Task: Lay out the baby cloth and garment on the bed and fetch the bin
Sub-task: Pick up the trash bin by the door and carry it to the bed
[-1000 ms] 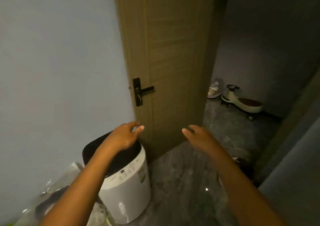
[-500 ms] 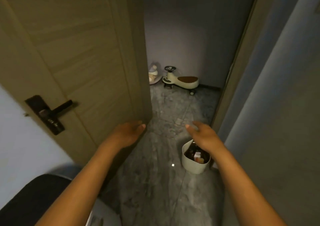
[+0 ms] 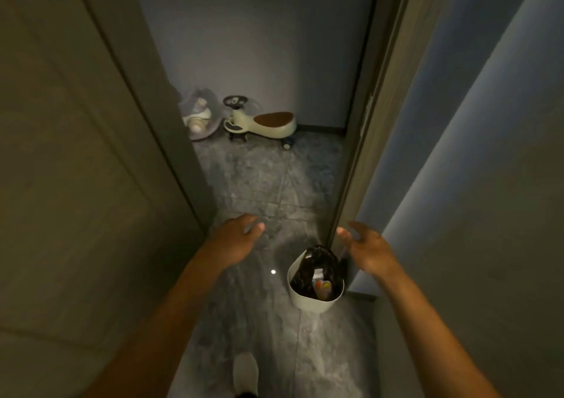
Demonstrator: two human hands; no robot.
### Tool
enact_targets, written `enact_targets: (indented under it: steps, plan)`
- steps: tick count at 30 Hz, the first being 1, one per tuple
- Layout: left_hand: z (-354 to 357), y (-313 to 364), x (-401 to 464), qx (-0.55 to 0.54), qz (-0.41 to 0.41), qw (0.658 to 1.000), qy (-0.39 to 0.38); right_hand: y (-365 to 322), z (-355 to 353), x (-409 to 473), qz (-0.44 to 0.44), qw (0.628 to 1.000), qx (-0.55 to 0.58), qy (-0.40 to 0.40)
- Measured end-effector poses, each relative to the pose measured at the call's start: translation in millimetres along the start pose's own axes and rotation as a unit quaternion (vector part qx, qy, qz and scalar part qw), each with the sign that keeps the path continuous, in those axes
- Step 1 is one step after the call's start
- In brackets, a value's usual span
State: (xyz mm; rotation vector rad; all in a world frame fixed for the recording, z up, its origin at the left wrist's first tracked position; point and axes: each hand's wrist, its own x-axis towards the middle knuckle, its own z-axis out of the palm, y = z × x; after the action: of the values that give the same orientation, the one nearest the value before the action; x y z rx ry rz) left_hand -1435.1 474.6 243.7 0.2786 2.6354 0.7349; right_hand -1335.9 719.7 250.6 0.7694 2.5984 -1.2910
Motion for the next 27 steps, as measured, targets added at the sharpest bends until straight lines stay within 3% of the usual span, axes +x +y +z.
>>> enact_targets:
  steps: [7,16,21,27]
  plan:
    - [59.3,-18.4,156.8,-0.015,0.006,0.998,-0.054,38.1,42.5,115.0,0.102,0.994,0.022,0.038]
    - [235.8,-87.5,291.0,0.013,0.004,0.989,-0.147,195.3,134.8,233.4,0.201,0.978,0.063,-0.002]
    - [360.1,-157.7,326.7,0.003,-0.032,0.988,-0.151,310.6,216.3,284.4,0.2,0.978,0.045,-0.048]
    - [459.1,-229.1,356.6,-0.033,-0.04,0.986,-0.156,405.0,295.9,319.4,0.172,0.982,0.073,-0.002]
